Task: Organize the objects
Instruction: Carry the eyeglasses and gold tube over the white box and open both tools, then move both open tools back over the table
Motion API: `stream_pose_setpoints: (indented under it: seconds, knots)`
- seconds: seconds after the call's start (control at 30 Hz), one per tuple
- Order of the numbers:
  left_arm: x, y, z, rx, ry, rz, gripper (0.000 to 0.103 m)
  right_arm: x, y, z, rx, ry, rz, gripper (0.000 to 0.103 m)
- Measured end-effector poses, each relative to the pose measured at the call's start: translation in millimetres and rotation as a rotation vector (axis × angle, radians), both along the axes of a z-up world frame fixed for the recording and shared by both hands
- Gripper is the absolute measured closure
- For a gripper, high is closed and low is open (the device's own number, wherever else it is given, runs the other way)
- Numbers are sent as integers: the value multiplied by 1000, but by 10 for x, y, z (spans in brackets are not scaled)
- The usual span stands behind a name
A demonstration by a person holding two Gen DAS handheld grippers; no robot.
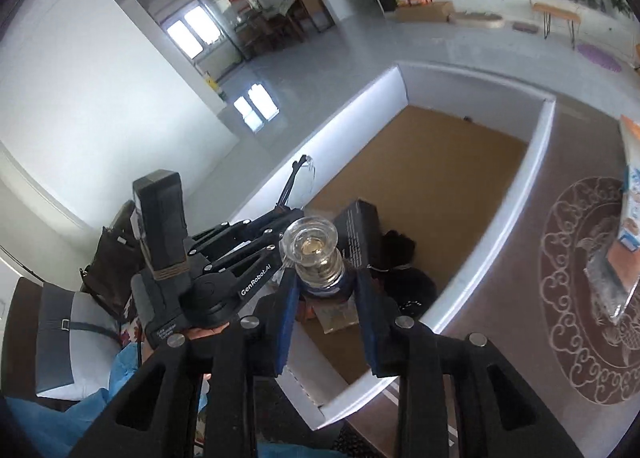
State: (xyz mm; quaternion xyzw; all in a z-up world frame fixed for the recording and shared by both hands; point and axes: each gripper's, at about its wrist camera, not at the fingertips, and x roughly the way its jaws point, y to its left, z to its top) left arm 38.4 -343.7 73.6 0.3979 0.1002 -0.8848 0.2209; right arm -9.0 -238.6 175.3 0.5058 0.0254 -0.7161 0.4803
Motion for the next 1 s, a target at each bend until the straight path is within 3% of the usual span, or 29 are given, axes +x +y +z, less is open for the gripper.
stream_pose_setpoints:
  seconds: [0.03,0.13,0.2,0.3,0.4,0.5,0.6,0.7,0.83,1.0]
  knots:
    - [2,0,-14,-20,-5,27,19,-44,-28,-43,0,2,-23,59]
    - [27,80,42,-67,33,37,16,-141,151,-70,-32,97,-117,40]
    - [43,174,91,-69,58,12,16,-138,480,-84,-31,188,-200,16]
    - [16,455,167,-43,94,-73,16,-163,1051,-288,73,346,-336,4]
    - [-7,899,272,4,137,-195,16,-248,1624,-743,281,455,-460,3]
    - [-66,1496,347,53,165,-359,12,-334,2238,-1242,456,423,-566,3]
    - [-132,2081,299,89,160,-503,0,-298,2779,-1436,475,359,-683,3]
    - [-289,2566,45,122,88,-592,0,-305,3109,-1509,502,364,-764,3]
    - [-526,2973,-492,102,-25,-609,0,-322,3271,-1517,569,403,-798,3]
    - [-681,3088,-891,34,-82,-552,0,-314,3414,-1545,528,393,-818,3]
